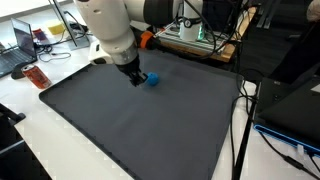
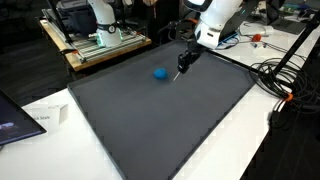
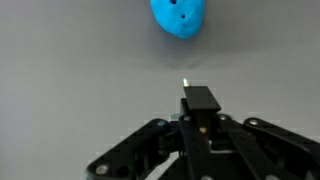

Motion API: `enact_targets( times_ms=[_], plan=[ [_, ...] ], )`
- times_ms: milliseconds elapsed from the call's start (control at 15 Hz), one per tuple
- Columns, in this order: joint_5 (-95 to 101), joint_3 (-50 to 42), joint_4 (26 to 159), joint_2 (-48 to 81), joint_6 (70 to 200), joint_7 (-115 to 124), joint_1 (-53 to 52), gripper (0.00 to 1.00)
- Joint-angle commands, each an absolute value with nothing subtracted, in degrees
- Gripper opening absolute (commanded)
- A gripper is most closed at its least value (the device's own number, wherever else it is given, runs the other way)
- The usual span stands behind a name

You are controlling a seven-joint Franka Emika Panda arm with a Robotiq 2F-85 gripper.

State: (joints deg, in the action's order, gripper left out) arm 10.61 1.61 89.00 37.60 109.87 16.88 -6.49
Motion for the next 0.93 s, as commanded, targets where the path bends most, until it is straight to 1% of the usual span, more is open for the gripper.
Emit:
enact_targets(
  times_ms=[0, 333, 867],
  plan=[
    [10.68, 0.01, 86.01, 39.88, 106.88, 19.53, -9.51, 0.03],
    [12.42, -1.40, 86.22, 40.38, 105.43, 24.47, -13.27, 0.03],
    [17.16, -3.57, 88.58, 40.17, 107.16, 31.67, -17.79, 0.03]
  ],
)
